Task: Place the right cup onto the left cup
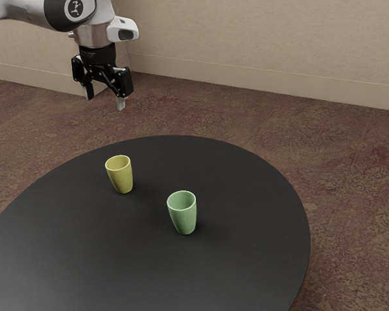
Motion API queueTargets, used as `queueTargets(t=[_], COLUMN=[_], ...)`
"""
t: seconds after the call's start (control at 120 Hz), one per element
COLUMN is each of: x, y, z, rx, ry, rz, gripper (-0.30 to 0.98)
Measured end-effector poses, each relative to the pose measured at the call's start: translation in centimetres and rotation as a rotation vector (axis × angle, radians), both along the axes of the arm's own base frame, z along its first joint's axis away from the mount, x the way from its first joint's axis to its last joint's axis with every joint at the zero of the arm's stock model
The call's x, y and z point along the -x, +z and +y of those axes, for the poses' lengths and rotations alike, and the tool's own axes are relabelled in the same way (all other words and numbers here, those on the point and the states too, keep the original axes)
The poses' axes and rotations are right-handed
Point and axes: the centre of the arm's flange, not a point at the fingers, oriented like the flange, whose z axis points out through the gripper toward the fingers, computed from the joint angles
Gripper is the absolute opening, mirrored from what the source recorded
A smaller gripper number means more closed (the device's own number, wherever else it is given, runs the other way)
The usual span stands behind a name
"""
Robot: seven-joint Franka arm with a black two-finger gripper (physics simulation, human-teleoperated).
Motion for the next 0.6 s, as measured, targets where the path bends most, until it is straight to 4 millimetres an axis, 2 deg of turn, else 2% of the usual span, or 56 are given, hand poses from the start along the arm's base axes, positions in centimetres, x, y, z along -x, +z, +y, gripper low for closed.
queueTargets(t=[0.258,0.358,0.492,0.6], x=[-0.1,-0.4,-0.6,-0.6], y=[0.0,-0.4,-3.1,-5.5], z=[-1.3,-2.8,-5.5,-6.8], rx=[0.001,0.004,0.003,0.001], ry=[-0.021,-0.047,-0.093,-0.108], rz=[-0.009,-0.013,0.01,0.025], gripper=[0.69,0.69,0.69,0.69])
